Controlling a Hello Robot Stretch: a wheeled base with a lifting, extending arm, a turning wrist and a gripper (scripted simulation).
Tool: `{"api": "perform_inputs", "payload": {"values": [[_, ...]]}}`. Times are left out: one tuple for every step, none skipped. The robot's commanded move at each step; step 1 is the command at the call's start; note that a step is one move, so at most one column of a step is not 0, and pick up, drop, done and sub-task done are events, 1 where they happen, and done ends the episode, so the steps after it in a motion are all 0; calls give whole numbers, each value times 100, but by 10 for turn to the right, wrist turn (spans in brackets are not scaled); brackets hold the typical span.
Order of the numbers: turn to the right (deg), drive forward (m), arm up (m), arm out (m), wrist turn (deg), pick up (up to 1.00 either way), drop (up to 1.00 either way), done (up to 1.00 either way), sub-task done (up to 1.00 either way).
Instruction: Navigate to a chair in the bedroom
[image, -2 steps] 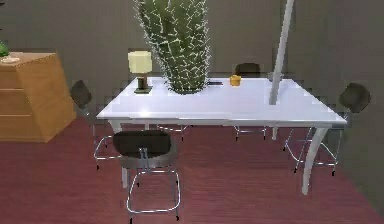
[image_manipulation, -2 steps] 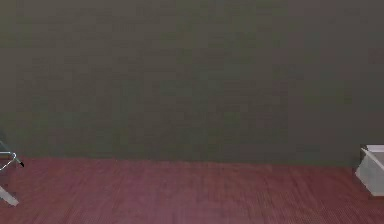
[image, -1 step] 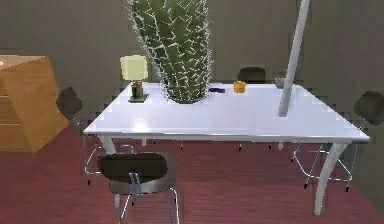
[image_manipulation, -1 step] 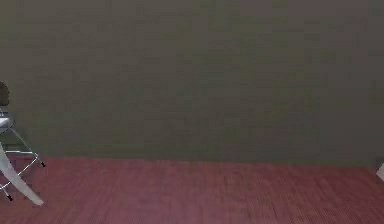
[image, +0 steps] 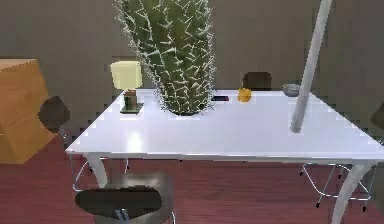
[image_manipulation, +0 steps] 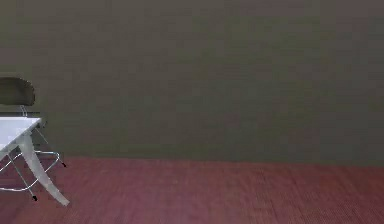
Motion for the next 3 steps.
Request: {"api": "perform_inputs", "payload": {"values": [[450,0,0,0,0,0,0,0,0],[450,0,0,0,0,0,0,0,0],[60,0,0,0,0,0,0,0,0]]}}
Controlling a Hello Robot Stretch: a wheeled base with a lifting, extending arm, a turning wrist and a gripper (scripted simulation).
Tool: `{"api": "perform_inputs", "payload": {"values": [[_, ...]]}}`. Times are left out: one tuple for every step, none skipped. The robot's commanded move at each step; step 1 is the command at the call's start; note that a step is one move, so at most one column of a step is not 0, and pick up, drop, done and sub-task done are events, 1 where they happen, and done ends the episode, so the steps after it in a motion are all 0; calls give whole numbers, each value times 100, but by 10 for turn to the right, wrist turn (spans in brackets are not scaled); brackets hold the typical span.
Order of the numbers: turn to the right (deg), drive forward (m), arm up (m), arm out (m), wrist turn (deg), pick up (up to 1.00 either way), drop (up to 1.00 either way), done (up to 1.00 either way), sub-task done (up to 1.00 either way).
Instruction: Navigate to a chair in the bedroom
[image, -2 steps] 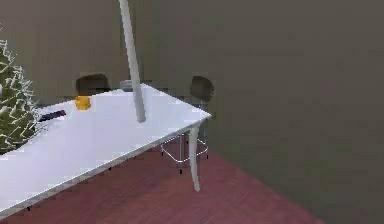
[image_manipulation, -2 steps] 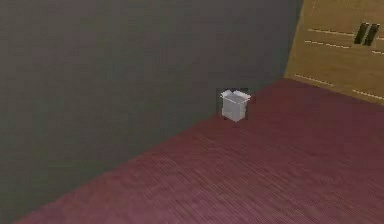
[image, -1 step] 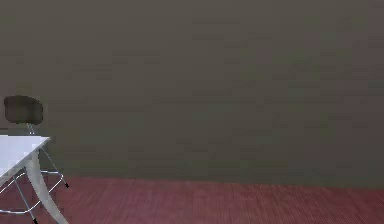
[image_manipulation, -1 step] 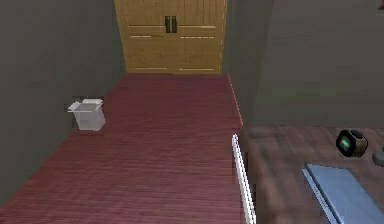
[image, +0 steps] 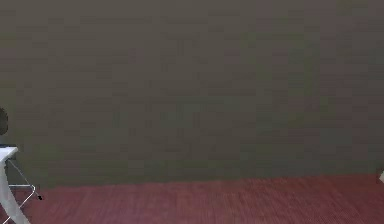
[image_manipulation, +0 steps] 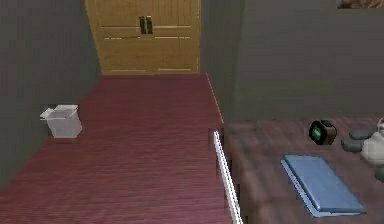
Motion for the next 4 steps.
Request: {"api": "perform_inputs", "payload": {"values": [[0,30,0,0,0,0,0,0,0],[-450,0,0,0,0,0,0,0,0],[-450,0,0,0,0,0,0,0,0],[-390,0,0,0,0,0,0,0,0]]}}
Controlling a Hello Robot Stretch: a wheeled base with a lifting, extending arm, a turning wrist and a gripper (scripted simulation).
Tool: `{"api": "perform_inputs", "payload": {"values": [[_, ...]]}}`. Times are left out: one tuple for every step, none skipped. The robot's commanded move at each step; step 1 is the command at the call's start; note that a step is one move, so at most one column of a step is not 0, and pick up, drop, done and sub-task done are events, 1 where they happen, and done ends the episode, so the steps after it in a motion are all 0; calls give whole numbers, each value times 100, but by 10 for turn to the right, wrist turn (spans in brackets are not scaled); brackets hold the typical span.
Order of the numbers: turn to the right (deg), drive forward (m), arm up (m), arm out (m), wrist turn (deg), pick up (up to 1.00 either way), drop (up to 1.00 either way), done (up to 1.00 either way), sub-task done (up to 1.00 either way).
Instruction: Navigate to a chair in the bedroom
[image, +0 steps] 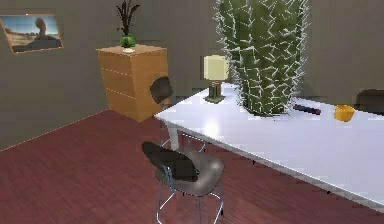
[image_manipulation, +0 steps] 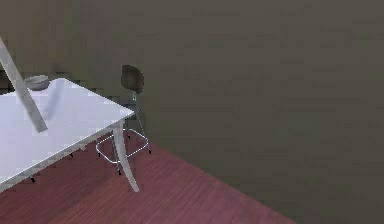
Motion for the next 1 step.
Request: {"api": "perform_inputs", "payload": {"values": [[0,0,0,0,0,0,0,100,0]]}}
